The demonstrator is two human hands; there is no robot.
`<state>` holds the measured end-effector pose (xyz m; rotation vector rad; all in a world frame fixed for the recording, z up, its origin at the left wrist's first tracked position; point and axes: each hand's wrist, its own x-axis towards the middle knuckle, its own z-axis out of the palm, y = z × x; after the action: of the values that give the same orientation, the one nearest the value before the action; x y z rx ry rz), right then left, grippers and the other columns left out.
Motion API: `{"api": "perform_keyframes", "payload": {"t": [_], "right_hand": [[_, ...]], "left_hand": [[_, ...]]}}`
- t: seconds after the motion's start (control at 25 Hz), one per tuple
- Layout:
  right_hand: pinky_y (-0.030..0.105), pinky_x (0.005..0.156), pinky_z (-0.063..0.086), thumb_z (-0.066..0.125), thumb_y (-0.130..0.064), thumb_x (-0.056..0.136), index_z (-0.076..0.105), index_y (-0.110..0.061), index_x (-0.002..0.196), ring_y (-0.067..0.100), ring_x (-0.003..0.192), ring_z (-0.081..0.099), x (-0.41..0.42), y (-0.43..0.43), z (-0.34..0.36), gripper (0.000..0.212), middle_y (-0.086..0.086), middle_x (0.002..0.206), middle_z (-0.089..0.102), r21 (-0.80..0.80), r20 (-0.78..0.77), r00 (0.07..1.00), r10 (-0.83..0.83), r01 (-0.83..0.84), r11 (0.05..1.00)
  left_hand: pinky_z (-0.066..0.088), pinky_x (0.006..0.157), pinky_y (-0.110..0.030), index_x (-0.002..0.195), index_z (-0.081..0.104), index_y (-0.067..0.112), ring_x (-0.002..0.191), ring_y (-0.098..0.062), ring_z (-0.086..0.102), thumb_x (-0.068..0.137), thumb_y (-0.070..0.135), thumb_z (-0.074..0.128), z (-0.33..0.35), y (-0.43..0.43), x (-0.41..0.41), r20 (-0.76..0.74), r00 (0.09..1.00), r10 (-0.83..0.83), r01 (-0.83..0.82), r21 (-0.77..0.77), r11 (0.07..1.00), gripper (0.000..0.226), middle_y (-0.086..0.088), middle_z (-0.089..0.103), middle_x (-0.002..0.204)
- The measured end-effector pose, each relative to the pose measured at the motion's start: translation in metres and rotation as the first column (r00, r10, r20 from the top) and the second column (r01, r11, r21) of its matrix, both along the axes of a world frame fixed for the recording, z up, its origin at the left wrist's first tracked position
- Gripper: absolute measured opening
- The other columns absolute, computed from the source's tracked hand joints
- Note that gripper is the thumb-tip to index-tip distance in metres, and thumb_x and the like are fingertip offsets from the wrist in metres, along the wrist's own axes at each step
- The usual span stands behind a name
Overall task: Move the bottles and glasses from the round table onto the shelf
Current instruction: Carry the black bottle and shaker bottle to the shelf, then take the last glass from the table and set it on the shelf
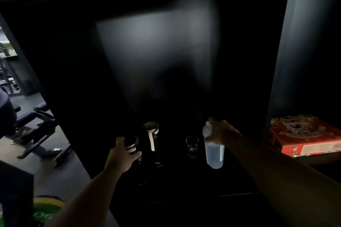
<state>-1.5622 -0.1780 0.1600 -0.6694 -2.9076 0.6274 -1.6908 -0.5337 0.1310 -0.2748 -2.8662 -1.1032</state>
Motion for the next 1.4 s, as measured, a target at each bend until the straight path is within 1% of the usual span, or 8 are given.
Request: {"api": "perform_keyframes", "payload": {"t": [0.16, 0.28, 0.48, 0.68, 0.92, 1.08, 1.24, 1.4], "right_hand": [[0.047, 0.099, 0.052, 0.082, -0.057, 0.074, 0.033, -0.028, 0.151, 0.038, 0.134, 0.047, 0.008, -0.008, 0.004, 0.096, 0.013, 0.152, 0.043, 0.108, 0.056, 0.998, -0.030, 0.024, 0.994], [0.048, 0.094, 0.054, 0.078, -0.064, 0.073, 0.028, -0.026, 0.152, 0.042, 0.132, 0.046, 0.020, -0.019, 0.015, 0.102, 0.017, 0.148, 0.043, 0.140, 0.041, 0.998, -0.054, 0.047, 0.989], [0.052, 0.098, 0.051, 0.067, -0.065, 0.081, 0.031, -0.021, 0.151, 0.045, 0.131, 0.045, 0.057, -0.034, 0.052, 0.090, 0.019, 0.146, 0.044, 0.131, -0.100, 0.993, -0.055, 0.068, 0.989], [0.040, 0.089, 0.053, 0.066, -0.056, 0.085, 0.063, -0.020, 0.116, 0.033, 0.108, 0.062, 0.158, -0.037, 0.099, 0.048, 0.009, 0.116, 0.061, 0.140, -0.274, 0.958, 0.088, -0.051, 0.989], [0.033, 0.077, 0.051, 0.060, -0.057, 0.083, 0.061, -0.028, 0.087, 0.032, 0.100, 0.068, 0.373, 0.000, 0.140, 0.030, 0.007, 0.100, 0.073, 0.204, -0.277, 0.960, -0.036, 0.095, 0.974], [0.032, 0.077, 0.050, 0.064, -0.057, 0.085, 0.068, -0.024, 0.098, 0.032, 0.098, 0.068, 0.556, 0.044, 0.176, 0.035, 0.009, 0.103, 0.073, 0.230, -0.286, 0.929, -0.234, 0.303, 0.925], [0.032, 0.075, 0.047, 0.064, -0.056, 0.089, 0.070, -0.019, 0.105, 0.033, 0.099, 0.067, 0.751, 0.079, 0.208, 0.041, 0.010, 0.103, 0.072, 0.279, -0.336, 0.825, -0.455, 0.549, 0.788], [0.031, 0.073, 0.046, 0.065, -0.055, 0.087, 0.071, -0.019, 0.098, 0.031, 0.097, 0.066, 0.932, 0.091, 0.219, 0.037, 0.007, 0.099, 0.071, 0.254, -0.369, 0.653, -0.662, 0.755, 0.604]], "left_hand": [[0.057, 0.088, -0.046, 0.162, 0.014, 0.018, 0.125, -0.045, 0.064, 0.074, 0.029, 0.093, -0.001, -0.002, 0.007, 0.030, 0.999, -0.013, 0.012, 0.032, 0.999, 0.118, -0.024, 0.062, 0.140], [0.055, 0.096, -0.054, 0.165, 0.000, 0.023, 0.135, -0.049, 0.054, 0.070, 0.043, 0.093, 0.009, -0.007, 0.022, 0.026, 1.000, -0.013, 0.011, 0.058, 0.998, 0.134, -0.027, 0.042, 0.156], [0.050, 0.107, -0.054, 0.161, 0.022, 0.020, 0.138, -0.040, 0.051, 0.075, 0.066, 0.077, 0.058, -0.016, 0.056, -0.187, 0.982, 0.029, -0.037, -0.040, 0.999, 0.112, -0.014, 0.050, 0.155], [0.056, 0.095, -0.040, 0.127, 0.061, 0.028, 0.111, -0.022, 0.071, 0.082, 0.076, 0.059, 0.110, -0.013, 0.136, -0.289, 0.954, -0.086, 0.073, -0.056, 0.996, 0.066, 0.008, 0.077, 0.109], [0.060, 0.083, -0.037, 0.086, 0.069, 0.033, 0.085, -0.018, 0.074, 0.074, 0.091, 0.043, 0.151, 0.061, 0.298, -0.365, 0.892, -0.265, 0.261, -0.060, 0.963, 0.065, 0.013, 0.075, 0.079], [0.058, 0.080, -0.036, 0.079, 0.070, 0.027, 0.078, -0.016, 0.073, 0.076, 0.087, 0.046, 0.171, 0.160, 0.428, -0.381, 0.799, -0.466, 0.484, -0.054, 0.873, 0.065, 0.011, 0.076, 0.069], [0.057, 0.078, -0.038, 0.072, 0.066, 0.021, 0.076, -0.025, 0.075, 0.082, 0.083, 0.048, 0.200, 0.276, 0.571, -0.389, 0.627, -0.675, 0.705, -0.085, 0.704, 0.066, 0.010, 0.073, 0.063], [0.061, 0.080, -0.043, 0.077, 0.067, 0.022, 0.079, -0.028, 0.076, 0.072, 0.089, 0.043, 0.220, 0.378, 0.721, -0.368, 0.408, -0.836, 0.875, -0.104, 0.473, 0.071, -0.001, 0.079, 0.076]]}}
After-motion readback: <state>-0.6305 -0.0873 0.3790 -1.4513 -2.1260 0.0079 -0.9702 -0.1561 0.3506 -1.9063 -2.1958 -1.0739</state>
